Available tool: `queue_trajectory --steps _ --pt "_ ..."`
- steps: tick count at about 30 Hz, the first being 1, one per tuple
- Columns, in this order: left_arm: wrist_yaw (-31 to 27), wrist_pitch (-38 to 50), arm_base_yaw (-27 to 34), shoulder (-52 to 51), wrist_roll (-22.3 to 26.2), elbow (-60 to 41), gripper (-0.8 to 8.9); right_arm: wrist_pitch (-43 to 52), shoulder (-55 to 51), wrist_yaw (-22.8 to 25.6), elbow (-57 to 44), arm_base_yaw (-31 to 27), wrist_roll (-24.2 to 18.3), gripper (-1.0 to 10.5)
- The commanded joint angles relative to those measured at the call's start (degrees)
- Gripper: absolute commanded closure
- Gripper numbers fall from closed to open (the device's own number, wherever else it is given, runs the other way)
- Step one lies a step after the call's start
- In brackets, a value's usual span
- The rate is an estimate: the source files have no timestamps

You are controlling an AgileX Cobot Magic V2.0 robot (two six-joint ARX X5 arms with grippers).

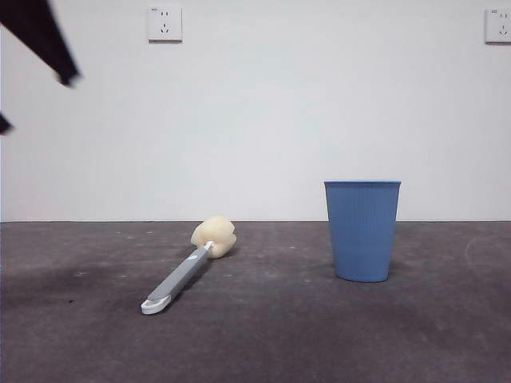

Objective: Pick up the cup brush,pick up the cup,insert the brush into the cup,clean the cup,put the cup brush back,put the cup back to the fixed position on the table

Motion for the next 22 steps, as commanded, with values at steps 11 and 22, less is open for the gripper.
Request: queue_trajectory --steps 11,22 --pt "-16.4 17.8 -14.3 23.5 -11.3 0.5 3.12 0.2 0.1 0.0 0.2 0.1 0.9 3.5" --pt "-22.5 20.3 -15.9 39.7 -12.5 6.1 3.14 0.2 0.0 0.0 0.2 0.1 0.9 3.5"
